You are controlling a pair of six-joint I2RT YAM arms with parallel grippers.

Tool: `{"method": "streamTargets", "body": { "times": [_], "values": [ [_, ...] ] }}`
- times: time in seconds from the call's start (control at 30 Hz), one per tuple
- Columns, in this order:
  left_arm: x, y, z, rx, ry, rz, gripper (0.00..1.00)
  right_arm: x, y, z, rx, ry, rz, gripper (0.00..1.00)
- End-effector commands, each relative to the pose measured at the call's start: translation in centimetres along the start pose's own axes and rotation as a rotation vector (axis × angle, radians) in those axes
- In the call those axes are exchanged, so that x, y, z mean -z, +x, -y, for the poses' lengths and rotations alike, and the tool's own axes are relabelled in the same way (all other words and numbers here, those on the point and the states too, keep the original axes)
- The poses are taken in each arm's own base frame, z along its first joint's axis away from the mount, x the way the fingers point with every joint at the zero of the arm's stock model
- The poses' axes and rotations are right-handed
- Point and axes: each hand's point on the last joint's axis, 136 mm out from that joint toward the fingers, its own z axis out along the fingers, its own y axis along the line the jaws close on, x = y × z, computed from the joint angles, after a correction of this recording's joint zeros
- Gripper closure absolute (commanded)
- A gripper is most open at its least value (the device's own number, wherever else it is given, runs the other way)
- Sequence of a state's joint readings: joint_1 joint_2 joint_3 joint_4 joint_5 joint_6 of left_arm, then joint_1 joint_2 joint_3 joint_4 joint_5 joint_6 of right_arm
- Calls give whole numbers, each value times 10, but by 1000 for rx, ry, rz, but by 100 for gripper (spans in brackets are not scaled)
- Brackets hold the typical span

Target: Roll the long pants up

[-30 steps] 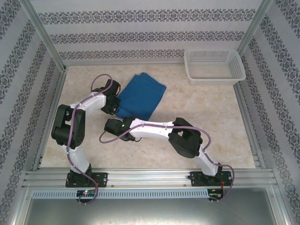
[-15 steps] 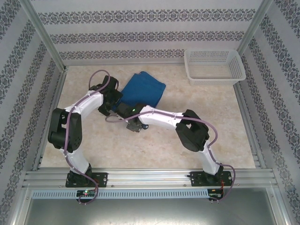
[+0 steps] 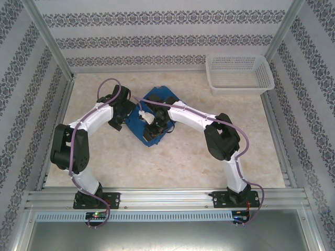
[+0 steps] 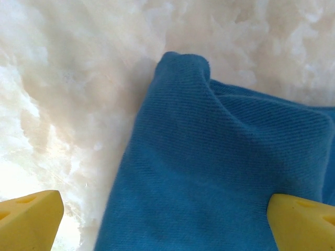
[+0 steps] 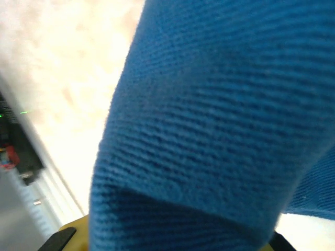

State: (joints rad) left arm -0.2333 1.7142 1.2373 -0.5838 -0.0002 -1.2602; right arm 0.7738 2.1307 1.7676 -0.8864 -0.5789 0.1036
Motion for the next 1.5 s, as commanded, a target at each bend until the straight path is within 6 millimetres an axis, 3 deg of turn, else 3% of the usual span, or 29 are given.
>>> {"method": "streamTargets", "body": {
  "times": [0.0,0.2,0.5,0.53,0.63,0.67,0.73,0.77,0.8,0.83,0.97,1.17,1.3,1.47],
  "values": [
    [-15,-5,-1,5,-5,17,0,3,10,-43,-65,-255,-74,100],
    [-35,-1,-4,9,-21,3,0,1,22,-41,-76,-263,-112,100],
    [-59,13,-11,37,-10,-52,0,-8,48,-11,-101,-158,-193,100],
    [-61,14,-8,37,4,-58,10,-9,50,-8,-101,-142,-201,100],
    [-64,17,-10,41,-10,-67,100,-10,54,1,-103,-92,-205,100],
    [-64,17,-9,35,-13,-70,100,-10,55,8,-99,-42,-204,93],
    [-64,18,-6,26,-9,-79,100,-6,54,23,-88,75,-181,51],
    [-63,18,-5,28,-10,-79,100,-1,53,33,-85,145,-164,25],
    [-62,17,-5,28,-10,-79,100,6,51,42,-77,227,-144,13],
    [-60,17,-5,28,-8,-76,100,14,50,52,-66,316,-128,8],
    [-55,15,-3,23,-12,-74,100,45,40,62,39,610,-59,4],
    [-52,17,-6,24,-35,-87,100,69,17,21,200,860,68,4],
    [-51,21,-8,40,-43,-109,100,54,5,-5,308,971,106,5],
    [-46,23,-7,38,-39,-121,100,14,4,2,401,1070,9,4]
  ]
}}
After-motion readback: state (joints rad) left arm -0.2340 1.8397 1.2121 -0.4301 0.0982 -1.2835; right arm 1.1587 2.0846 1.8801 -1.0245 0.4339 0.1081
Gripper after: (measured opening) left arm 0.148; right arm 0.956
